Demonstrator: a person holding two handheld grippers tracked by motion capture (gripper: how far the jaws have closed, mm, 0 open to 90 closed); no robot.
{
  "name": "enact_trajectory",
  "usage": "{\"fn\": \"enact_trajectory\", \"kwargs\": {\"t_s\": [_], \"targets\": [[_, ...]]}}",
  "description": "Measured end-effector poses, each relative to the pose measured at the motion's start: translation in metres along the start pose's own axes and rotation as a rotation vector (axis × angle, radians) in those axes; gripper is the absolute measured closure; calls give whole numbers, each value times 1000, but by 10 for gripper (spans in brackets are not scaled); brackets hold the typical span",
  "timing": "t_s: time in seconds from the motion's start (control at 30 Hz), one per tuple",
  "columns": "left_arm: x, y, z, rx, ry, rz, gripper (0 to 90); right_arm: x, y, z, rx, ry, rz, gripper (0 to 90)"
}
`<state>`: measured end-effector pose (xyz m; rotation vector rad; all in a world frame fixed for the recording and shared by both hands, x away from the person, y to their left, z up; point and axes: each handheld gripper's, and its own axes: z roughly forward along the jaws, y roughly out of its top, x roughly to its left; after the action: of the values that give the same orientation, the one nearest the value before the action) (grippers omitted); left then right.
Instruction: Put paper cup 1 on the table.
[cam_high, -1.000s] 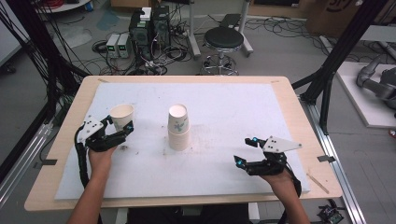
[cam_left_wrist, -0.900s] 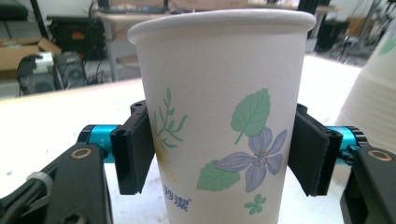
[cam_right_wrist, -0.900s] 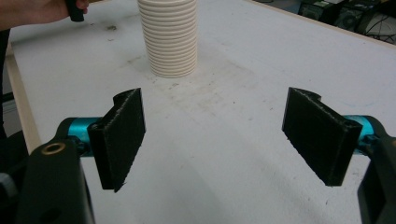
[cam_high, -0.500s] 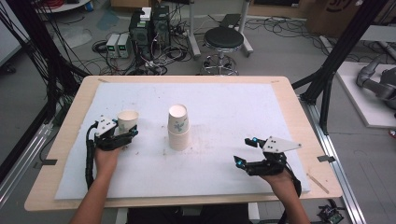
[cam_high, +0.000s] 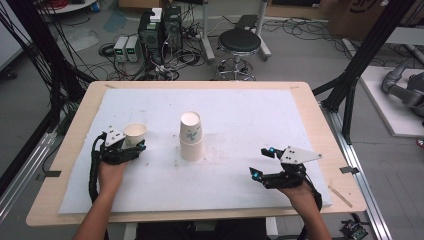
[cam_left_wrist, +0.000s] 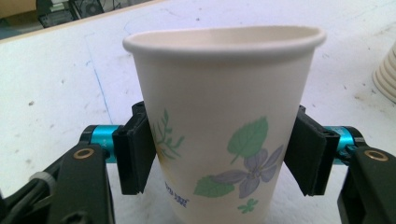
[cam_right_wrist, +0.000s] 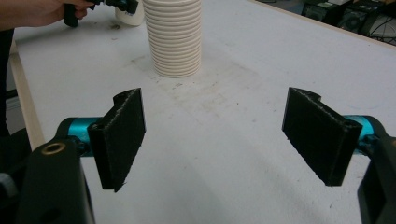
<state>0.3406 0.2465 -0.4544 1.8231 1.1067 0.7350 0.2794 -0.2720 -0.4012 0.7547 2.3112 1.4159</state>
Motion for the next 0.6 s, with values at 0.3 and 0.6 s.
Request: {"fn": "enact_trajectory", "kwargs": {"t_s": [0.3,0.6], "targets": [[1,-9,-8,19,-5,-47,311,1,1,1,-9,-1,-4,219],[-1,-9,-9,43,3,-34,299,1,2,1,-7,6,-1,219]]}}
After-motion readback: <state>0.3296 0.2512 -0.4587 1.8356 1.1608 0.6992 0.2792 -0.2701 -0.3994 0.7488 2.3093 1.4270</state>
